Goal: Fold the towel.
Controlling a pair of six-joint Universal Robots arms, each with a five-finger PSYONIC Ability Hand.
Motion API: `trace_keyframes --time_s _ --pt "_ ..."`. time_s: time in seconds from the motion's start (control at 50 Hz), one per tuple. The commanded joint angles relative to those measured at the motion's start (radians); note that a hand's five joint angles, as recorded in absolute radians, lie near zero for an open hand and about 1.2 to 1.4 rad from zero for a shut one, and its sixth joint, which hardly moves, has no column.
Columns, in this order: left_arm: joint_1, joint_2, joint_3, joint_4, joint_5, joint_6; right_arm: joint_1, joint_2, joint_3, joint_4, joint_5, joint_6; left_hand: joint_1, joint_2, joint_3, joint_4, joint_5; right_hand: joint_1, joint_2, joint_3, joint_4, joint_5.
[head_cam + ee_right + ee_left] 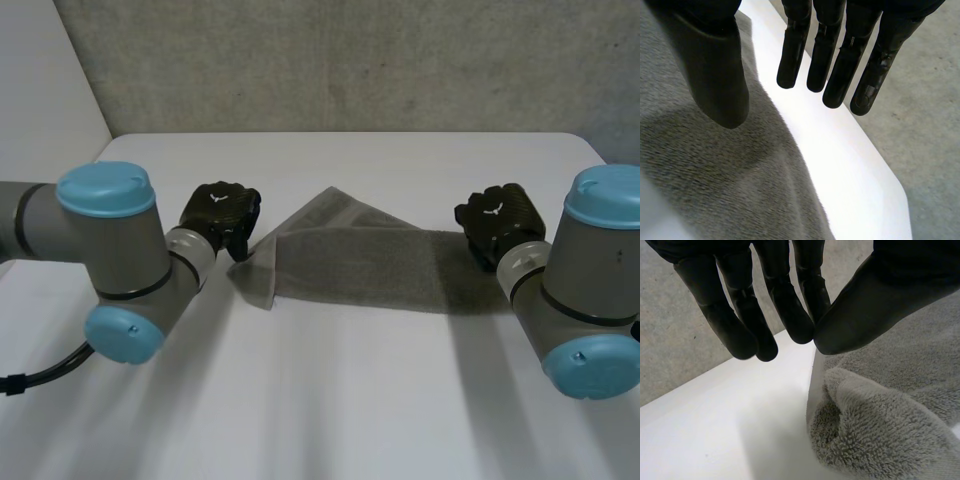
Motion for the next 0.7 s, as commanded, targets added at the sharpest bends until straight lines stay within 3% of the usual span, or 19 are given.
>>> trace_keyframes --time_s 0.02,0.06,0.22,0.62,0.7 --pt "-0.025 -0.088 0.069 -0.019 -0.002 0.011 -0.027 0.011 -0.001 0.0 -0.004 -0.01 -0.53 -0.573 -0.585 -0.574 -0.751 -0.065 -0.067 -0.064 -0.065 -0.051" --pt "-0.041 -0.117 0.086 -0.048 -0.001 0.014 -0.026 0.017 0.0 0.0 -0.007 -0.012 -0.735 -0.777 -0.79 -0.779 -0.956 -0.065 -0.067 -0.064 -0.065 -0.051" --pt "-0.053 -0.172 0.125 -0.091 -0.004 0.014 -0.018 0.052 0.006 -0.001 -0.041 -0.054 -0.838 -0.881 -0.893 -0.883 -1.059 -0.065 -0.067 -0.064 -0.065 -0.051" --pt "-0.058 -0.201 0.152 -0.082 -0.073 0.115 -0.016 0.074 0.011 -0.004 -0.042 -0.076 -0.874 -0.916 -0.929 -0.918 -1.094 -0.059 -0.061 -0.058 -0.059 -0.045" --pt "-0.058 -0.203 0.152 -0.082 -0.073 0.119 -0.016 0.075 0.011 -0.006 -0.042 -0.076 -0.704 -0.747 -0.759 -0.748 -0.925 -0.059 -0.061 -0.058 -0.059 -0.045"
